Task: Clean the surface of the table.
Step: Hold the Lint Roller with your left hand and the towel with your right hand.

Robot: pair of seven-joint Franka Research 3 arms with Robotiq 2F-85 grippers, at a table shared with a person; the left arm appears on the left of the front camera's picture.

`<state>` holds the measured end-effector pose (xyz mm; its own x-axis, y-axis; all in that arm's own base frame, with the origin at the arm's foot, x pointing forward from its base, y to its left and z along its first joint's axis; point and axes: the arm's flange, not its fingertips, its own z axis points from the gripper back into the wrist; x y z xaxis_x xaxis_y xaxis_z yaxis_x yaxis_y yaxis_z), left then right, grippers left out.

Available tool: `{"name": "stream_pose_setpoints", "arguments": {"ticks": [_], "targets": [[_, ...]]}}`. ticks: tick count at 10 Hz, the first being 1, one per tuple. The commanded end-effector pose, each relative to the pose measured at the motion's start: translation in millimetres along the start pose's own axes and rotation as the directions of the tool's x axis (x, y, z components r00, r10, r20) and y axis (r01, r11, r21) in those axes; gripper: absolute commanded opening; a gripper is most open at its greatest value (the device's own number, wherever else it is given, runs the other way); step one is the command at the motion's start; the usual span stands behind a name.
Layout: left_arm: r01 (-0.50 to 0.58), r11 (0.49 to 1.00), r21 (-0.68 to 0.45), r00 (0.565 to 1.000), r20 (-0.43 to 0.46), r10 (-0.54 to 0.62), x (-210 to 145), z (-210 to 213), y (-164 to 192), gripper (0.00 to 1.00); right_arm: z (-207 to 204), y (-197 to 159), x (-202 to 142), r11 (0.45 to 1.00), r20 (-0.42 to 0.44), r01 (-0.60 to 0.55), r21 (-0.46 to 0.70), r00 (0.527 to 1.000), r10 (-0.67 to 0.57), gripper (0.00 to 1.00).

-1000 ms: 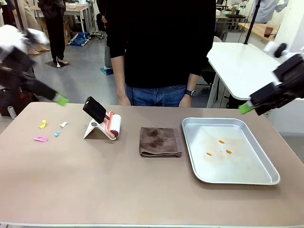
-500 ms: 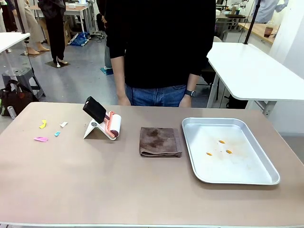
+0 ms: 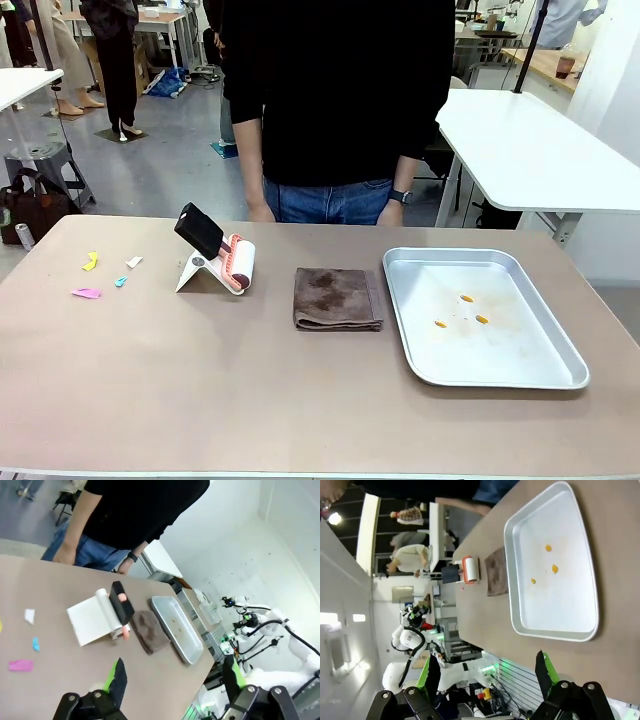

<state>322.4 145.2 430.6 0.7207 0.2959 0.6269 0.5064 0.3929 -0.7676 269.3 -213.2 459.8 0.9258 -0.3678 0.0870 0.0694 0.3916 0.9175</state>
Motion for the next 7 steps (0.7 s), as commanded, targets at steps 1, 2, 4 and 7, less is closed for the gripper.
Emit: {"name": "stream_pose_setpoints", "arguments": {"ticks": [1,2,4,7], "targets": [[0.023,1.0,0.013,1.0,-0.016,-0.023,-29,-39,-28,1.0,-6,-1,1,0.997,0.027,-0.046,0.068,0.999,0.044,1.0],[0.039,0.999,0.013,0.999,-0.022,-0.039,-27,-47,-33,1.0,-4,2,-2,0.996,0.045,-0.062,0.057,0.997,0.059,1.0],[0.055,0.998,0.03,0.998,-0.041,-0.054,-23,-50,-38,1.0,-1,12,-7,0.995,0.055,-0.088,0.043,0.995,0.086,1.0],[0.048,0.998,0.037,0.998,-0.046,-0.046,-24,-38,-31,1.0,-9,19,-7,0.994,0.041,-0.109,0.025,0.993,0.108,1.0]]}}
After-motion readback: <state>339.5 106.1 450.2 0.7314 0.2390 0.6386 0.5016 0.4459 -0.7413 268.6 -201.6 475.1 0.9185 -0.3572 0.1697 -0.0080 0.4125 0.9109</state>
